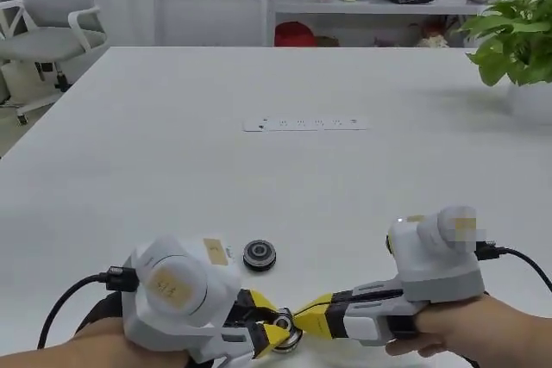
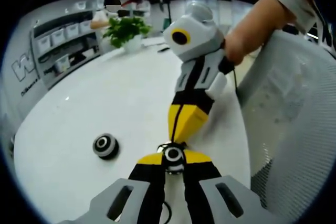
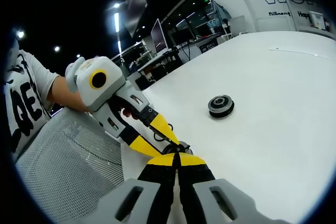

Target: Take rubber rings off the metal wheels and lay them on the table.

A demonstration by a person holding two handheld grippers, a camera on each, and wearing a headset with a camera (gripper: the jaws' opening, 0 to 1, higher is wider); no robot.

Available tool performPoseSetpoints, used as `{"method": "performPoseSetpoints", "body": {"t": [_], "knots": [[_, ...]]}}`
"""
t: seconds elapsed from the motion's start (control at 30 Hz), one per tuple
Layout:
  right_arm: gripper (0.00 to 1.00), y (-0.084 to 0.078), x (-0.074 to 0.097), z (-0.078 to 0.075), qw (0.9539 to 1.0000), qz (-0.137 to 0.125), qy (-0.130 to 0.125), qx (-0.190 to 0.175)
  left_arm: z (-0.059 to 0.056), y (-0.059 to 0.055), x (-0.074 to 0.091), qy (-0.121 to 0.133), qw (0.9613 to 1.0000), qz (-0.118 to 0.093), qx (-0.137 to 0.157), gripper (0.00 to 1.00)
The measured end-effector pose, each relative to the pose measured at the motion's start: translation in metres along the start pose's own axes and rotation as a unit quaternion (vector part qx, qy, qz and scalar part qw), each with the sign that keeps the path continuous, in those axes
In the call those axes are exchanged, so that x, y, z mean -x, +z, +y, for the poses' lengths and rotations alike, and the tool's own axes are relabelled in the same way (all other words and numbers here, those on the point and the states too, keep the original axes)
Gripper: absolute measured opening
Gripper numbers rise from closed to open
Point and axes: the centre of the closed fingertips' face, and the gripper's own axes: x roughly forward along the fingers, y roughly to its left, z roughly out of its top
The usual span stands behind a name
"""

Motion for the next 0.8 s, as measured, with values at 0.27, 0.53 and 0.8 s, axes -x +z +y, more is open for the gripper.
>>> {"method": "performPoseSetpoints", "body": {"t": [0.27,0.53,0.8], "knots": [[0.0,0.001,0.0,0.001,1.0,-0.001,0.003,0.001,0.0,0.0,0.0,0.001,1.0,-0.001,0.001,0.12],[0.0,0.006,-0.001,0.011,0.9998,-0.008,0.019,-0.001,-0.001,0.001,0.0,0.0,1.0,-0.003,0.001,0.12],[0.0,0.004,0.001,0.004,0.9999,-0.003,0.005,0.01,-0.001,0.001,0.0,-0.001,1.0,-0.006,0.004,0.13]]}}
